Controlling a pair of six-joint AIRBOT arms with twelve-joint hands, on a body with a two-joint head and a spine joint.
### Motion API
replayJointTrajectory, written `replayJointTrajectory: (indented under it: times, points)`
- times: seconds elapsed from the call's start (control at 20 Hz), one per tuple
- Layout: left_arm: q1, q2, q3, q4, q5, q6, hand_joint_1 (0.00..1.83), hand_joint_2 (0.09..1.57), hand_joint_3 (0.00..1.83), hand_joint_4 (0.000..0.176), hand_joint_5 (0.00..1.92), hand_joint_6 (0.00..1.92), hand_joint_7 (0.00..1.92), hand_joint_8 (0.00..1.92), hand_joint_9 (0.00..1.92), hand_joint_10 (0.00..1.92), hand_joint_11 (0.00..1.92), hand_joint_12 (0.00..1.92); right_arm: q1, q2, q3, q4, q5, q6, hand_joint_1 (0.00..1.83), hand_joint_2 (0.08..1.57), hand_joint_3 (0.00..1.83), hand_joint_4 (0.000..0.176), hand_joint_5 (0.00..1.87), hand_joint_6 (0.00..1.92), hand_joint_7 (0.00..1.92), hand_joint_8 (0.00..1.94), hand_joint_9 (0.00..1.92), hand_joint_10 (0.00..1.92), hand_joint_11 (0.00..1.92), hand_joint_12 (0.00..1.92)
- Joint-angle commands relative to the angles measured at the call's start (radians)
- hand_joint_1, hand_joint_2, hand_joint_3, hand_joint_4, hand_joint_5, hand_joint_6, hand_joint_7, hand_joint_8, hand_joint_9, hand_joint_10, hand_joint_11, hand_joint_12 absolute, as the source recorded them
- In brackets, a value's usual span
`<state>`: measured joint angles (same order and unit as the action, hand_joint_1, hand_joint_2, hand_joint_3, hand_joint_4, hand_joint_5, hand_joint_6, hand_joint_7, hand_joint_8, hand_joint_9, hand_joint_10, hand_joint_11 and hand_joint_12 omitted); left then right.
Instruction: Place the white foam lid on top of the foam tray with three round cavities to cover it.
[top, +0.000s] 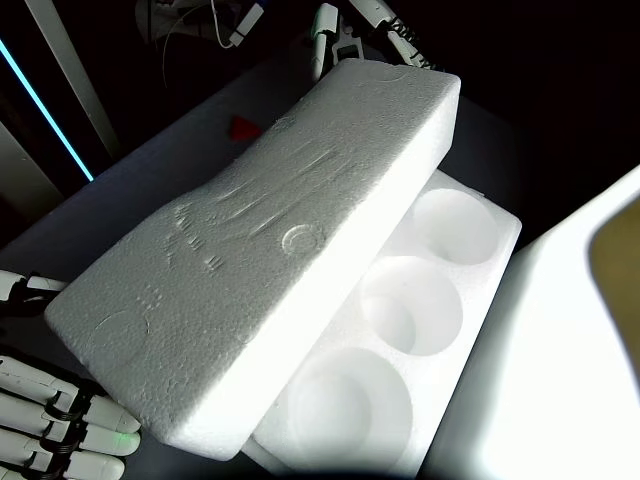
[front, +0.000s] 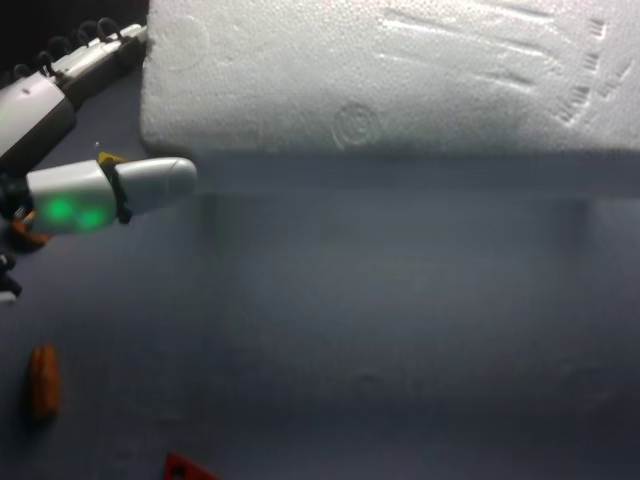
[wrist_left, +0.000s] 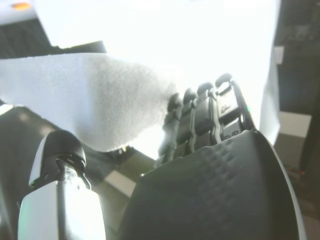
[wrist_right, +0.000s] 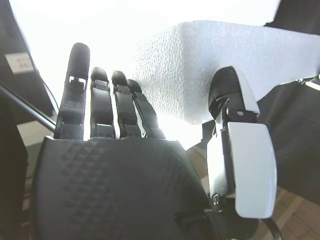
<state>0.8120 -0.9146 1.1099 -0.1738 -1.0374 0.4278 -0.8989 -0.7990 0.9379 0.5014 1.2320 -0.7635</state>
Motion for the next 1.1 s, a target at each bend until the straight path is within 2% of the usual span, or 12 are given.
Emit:
replayJointTrajectory:
  times: [0.0,0.05,0.15,0.2,0.35,0.4,0.6,0.7,0.8,0.9,0.95,1.05]
  points:
    - [-0.023,-0.013,0.001,0.08,-0.109,-0.008,0.49,1.05,0.0,0.0,0.23,0.02,0.04,0.0,0.0,0.0,0.0,0.0,0.025,-0.002,0.007,-0.082,0.109,0.009,0.39,1.15,0.0,0.0,0.12,0.04,0.24,0.69,0.06,1.35,0.12,1.92]
    - [-0.041,-0.024,0.016,0.082,-0.091,-0.01,0.5,1.05,0.0,0.0,0.23,0.02,0.04,0.01,0.0,0.0,0.0,0.0,0.043,-0.009,0.019,-0.082,0.1,0.008,0.39,1.16,0.0,0.0,0.12,0.04,0.14,0.7,0.01,1.25,0.02,1.92]
    - [-0.076,-0.05,0.049,0.086,-0.068,-0.021,0.5,1.04,0.0,0.0,0.24,0.02,0.04,0.0,0.0,0.0,0.0,0.0,0.082,-0.018,0.043,-0.085,0.071,0.007,0.5,1.16,0.0,0.0,0.08,0.04,0.11,0.46,0.0,0.95,0.0,1.83]
    - [-0.104,-0.065,0.069,0.091,-0.045,-0.021,0.5,1.03,0.0,0.0,0.24,0.02,0.03,0.0,0.0,0.0,0.01,0.0,0.116,-0.026,0.062,-0.088,0.043,0.006,0.55,1.19,0.01,0.0,0.06,0.03,0.1,0.43,0.0,0.97,0.0,1.84]
    - [-0.146,-0.086,0.108,0.094,-0.009,-0.022,0.55,1.04,0.0,0.0,0.22,0.01,0.0,0.0,0.0,0.0,0.0,0.0,0.168,-0.046,0.099,-0.093,-0.01,0.002,0.59,1.18,0.0,0.0,0.04,0.02,0.06,0.16,0.0,0.4,0.0,1.46]
    - [-0.16,-0.092,0.121,0.094,0.005,-0.022,0.56,1.03,0.0,0.0,0.22,0.01,0.01,0.0,0.0,0.0,0.0,0.0,0.189,-0.055,0.115,-0.093,-0.029,-0.002,0.61,1.18,0.0,0.0,0.04,0.02,0.08,0.09,0.0,0.31,0.0,1.43]
    - [-0.213,-0.127,0.181,0.094,0.067,-0.022,0.55,1.04,0.0,0.0,0.23,0.01,0.01,0.0,0.0,0.0,0.05,0.03,0.261,-0.089,0.172,-0.095,-0.112,-0.008,0.59,1.21,0.0,0.0,0.0,0.0,0.04,0.01,0.0,0.11,0.0,1.24]
    - [-0.237,-0.147,0.211,0.094,0.101,-0.022,0.53,1.03,0.0,0.0,0.23,0.01,0.0,0.0,0.0,0.0,0.0,0.51,0.281,-0.107,0.199,-0.095,-0.147,-0.01,0.62,1.21,0.0,0.0,0.0,0.0,0.0,0.0,0.0,0.01,0.0,1.17]
    - [-0.266,-0.168,0.243,0.1,0.151,-0.02,0.5,1.03,0.0,0.0,0.22,0.0,0.01,0.0,0.0,0.0,0.0,0.74,0.308,-0.127,0.229,-0.095,-0.192,-0.011,0.53,1.21,0.0,0.0,0.0,0.0,0.0,0.0,0.01,0.0,0.0,1.16]
    - [-0.281,-0.185,0.268,0.101,0.184,-0.02,0.48,1.04,0.0,0.0,0.2,0.0,0.0,0.0,0.0,0.0,0.0,0.66,0.324,-0.14,0.249,-0.095,-0.22,-0.013,0.5,1.21,0.0,0.0,0.0,0.0,0.01,0.0,0.03,0.02,0.0,1.29]
    - [-0.289,-0.198,0.283,0.099,0.199,-0.02,0.46,1.06,0.0,0.0,0.17,0.02,0.0,0.0,0.0,0.0,0.0,0.43,0.332,-0.146,0.261,-0.095,-0.236,-0.015,0.54,1.2,0.0,0.0,0.0,0.0,0.04,0.01,0.04,0.03,0.0,1.25]
    - [-0.303,-0.216,0.303,0.098,0.224,-0.019,0.46,1.08,0.0,0.0,0.17,0.01,0.0,0.0,0.0,0.0,0.0,0.46,0.357,-0.161,0.289,-0.098,-0.281,-0.021,0.52,1.21,0.0,0.0,0.0,0.0,0.05,0.01,0.04,0.04,0.0,1.17]
